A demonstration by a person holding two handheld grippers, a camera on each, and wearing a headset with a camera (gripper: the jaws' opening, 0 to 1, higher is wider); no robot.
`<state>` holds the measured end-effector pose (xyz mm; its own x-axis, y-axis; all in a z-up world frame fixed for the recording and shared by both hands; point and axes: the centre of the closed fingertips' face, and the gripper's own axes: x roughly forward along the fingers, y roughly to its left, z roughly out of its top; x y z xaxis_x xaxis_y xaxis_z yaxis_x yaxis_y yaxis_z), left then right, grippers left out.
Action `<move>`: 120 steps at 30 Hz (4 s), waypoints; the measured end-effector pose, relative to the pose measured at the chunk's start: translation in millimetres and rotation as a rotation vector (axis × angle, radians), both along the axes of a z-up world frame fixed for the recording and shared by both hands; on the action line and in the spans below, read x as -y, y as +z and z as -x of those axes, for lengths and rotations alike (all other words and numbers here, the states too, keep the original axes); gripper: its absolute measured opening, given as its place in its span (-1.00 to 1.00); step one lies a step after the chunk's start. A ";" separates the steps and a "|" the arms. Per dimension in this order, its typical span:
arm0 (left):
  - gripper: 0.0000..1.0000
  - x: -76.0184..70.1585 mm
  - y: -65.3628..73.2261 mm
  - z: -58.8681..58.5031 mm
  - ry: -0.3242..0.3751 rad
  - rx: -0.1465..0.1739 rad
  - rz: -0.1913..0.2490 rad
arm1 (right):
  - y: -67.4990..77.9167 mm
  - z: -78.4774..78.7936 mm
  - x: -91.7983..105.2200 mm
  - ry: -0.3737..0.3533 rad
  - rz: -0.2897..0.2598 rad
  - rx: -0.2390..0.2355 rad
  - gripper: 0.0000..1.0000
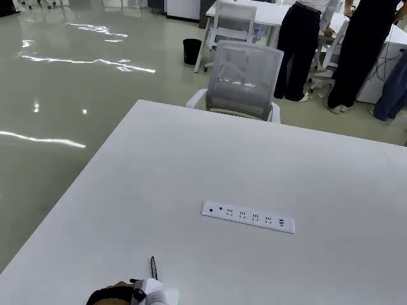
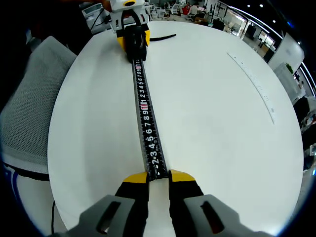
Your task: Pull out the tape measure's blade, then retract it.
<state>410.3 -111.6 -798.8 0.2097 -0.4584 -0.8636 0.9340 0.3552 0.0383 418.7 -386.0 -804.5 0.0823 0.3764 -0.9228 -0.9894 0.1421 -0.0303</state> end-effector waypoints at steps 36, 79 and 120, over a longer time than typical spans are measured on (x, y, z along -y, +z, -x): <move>0.64 -26.1 32.4 -11.9 0.289 0.052 0.228 | 45.7 5.3 46.6 -0.512 -0.250 0.123 1.00; 0.98 -155.5 92.2 113.1 0.783 0.202 0.431 | 89.1 124.2 87.3 -0.801 -0.444 0.214 0.99; 0.98 -198.6 95.8 148.4 0.825 0.246 0.441 | 109.8 166.0 102.6 -0.904 -0.494 0.276 1.00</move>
<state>261.9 87.0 -703.0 0.7630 -0.3580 -0.5382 0.3676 0.9252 -0.0941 252.7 -488.6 -694.8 0.7009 0.3983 -0.5917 -0.4783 0.8779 0.0244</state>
